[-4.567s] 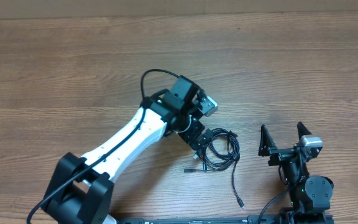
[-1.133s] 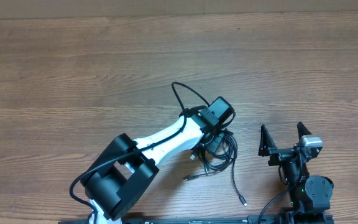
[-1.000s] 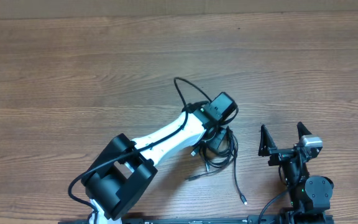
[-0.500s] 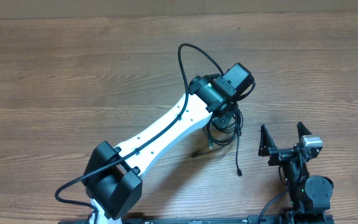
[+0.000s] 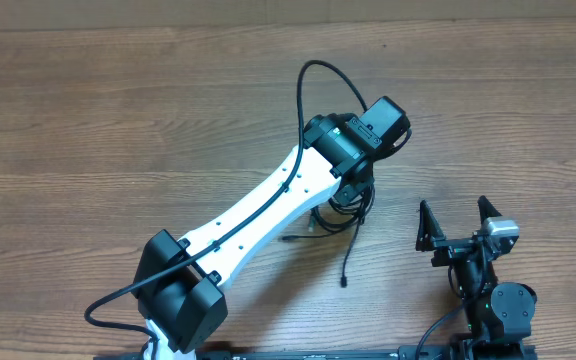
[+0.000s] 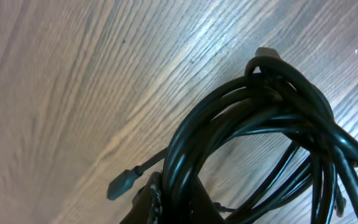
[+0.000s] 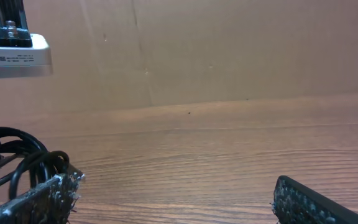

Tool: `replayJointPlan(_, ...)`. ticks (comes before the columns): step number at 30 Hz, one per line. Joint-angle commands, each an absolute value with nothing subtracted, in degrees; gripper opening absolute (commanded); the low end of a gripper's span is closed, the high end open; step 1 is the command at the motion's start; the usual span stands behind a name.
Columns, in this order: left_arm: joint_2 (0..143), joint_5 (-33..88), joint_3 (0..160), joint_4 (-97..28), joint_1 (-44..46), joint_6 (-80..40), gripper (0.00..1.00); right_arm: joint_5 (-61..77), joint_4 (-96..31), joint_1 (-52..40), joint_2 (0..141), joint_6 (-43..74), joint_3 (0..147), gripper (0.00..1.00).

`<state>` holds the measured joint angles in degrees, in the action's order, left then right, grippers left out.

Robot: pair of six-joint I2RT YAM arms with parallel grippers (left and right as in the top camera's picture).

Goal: Untangle cables
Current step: 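Lift the cable bundle with the left gripper and carry it right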

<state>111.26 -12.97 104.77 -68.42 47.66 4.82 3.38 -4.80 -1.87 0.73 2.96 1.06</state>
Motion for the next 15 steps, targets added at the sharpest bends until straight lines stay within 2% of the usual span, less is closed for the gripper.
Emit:
replayJointPlan(1, 110.56, -13.89, 107.31, -67.64, 47.83, 16.86, 0.04, 1.23, -4.58, -1.85, 0.16, 2.68, 0.47, 1.00)
replayJointPlan(7, 109.27, -10.76, 111.00, -64.82, 47.81, 25.06, 0.04, 0.03, -4.78, -1.85, 0.16, 2.72, 0.47, 1.00)
replayJointPlan(10, 108.62, -8.86, 112.97, -62.26, 47.79, 26.83, 0.04, -1.41, -0.84, -1.78, 0.16, 2.83, 0.47, 1.00)
replayJointPlan(15, 108.51, -4.69, 116.62, -59.31, 47.31, 28.80, 0.04, -1.17, 5.45, -1.80, 0.16, 13.10, 1.54, 1.00)
